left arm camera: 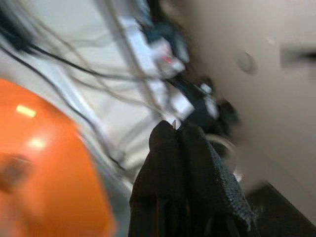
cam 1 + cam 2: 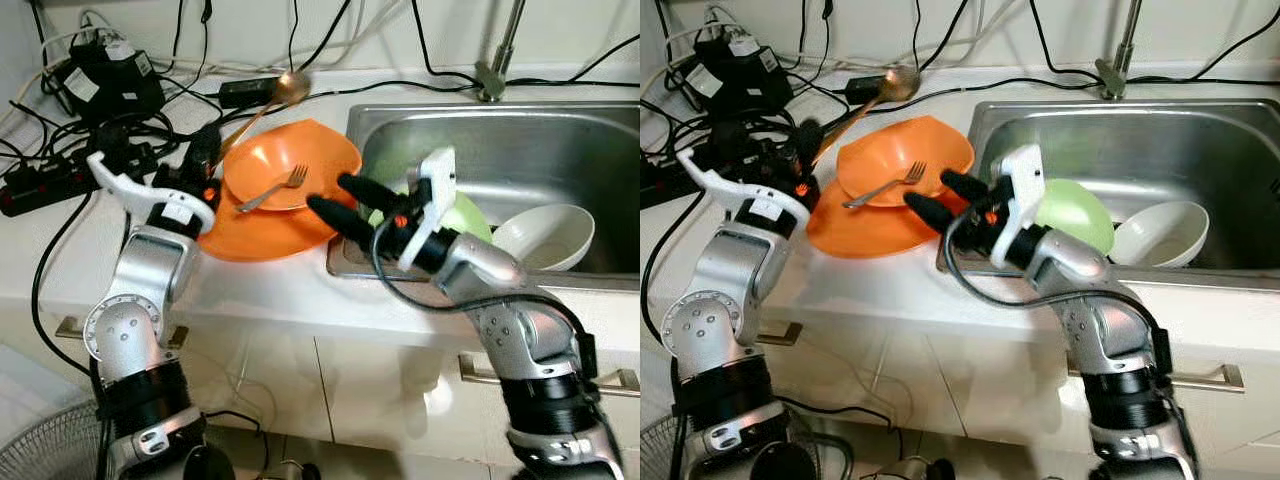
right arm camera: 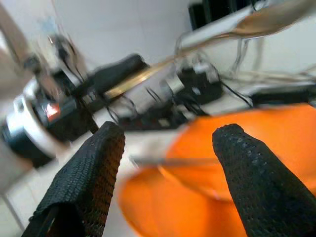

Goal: Kitchen organization

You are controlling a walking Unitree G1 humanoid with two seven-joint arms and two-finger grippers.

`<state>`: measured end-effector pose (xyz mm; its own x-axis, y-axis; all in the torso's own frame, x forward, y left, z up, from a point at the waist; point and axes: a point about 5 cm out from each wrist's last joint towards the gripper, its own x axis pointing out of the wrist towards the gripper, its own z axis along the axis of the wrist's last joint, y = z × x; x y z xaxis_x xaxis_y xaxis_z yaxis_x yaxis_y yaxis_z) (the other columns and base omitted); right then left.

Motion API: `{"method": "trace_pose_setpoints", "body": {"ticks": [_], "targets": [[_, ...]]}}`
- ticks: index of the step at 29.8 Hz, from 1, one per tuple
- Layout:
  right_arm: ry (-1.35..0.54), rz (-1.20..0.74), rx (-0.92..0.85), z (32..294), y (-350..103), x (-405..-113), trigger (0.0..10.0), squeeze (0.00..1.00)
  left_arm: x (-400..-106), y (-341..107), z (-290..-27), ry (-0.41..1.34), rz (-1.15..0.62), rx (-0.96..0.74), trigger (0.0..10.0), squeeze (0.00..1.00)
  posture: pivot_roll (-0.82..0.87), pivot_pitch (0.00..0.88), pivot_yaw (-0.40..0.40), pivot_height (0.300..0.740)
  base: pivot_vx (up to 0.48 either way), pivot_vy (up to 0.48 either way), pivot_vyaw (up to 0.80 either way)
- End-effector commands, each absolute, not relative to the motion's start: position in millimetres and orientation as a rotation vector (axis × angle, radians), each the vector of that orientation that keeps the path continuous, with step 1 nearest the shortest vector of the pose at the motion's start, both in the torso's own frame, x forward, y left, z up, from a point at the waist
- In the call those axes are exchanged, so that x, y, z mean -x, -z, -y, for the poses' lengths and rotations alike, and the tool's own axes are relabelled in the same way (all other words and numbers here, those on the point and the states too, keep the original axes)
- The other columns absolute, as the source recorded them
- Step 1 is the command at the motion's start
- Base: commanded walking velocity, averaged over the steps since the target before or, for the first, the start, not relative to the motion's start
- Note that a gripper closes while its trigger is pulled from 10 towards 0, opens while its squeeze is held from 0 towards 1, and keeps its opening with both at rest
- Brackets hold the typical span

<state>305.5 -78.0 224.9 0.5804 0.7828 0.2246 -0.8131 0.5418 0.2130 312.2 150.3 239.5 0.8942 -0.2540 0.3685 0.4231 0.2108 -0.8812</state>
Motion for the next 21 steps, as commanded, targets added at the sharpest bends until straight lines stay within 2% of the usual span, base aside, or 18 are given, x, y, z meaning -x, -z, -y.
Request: {"method": "trace_pose_setpoints", "body": {"ticks": [1, 5, 15, 21], "targets": [[-0.899, 0.100, -0.438, 76, -232, -314, 10.0, 0.00, -309, -249, -137, 0.599, 0.158, 1.264, 0.0, 0.00, -0.03, 0.044, 0.150, 0.740, 0.000, 0.000, 0.00], [-0.863, 0.108, -0.615, 72, -244, -322, 10.0, 0.00, -304, -244, -112, 0.751, 0.079, 1.249, 0.0, 0.00, -0.03, 0.041, 0.154, 0.740, 0.000, 0.000, 0.00], [-0.841, 0.106, -0.646, 73, -247, -324, 10.0, 0.00, -304, -235, -108, 0.731, 0.046, 1.267, 0.0, 0.00, -0.04, 0.043, 0.156, 0.740, 0.000, 0.000, 0.00], [-0.787, 0.135, -0.737, 80, -256, -331, 10.0, 0.00, -299, -231, -108, 0.747, 0.042, 1.263, 0.0, 0.00, -0.03, 0.043, 0.153, 0.740, 0.000, 0.000, 0.00]]}}
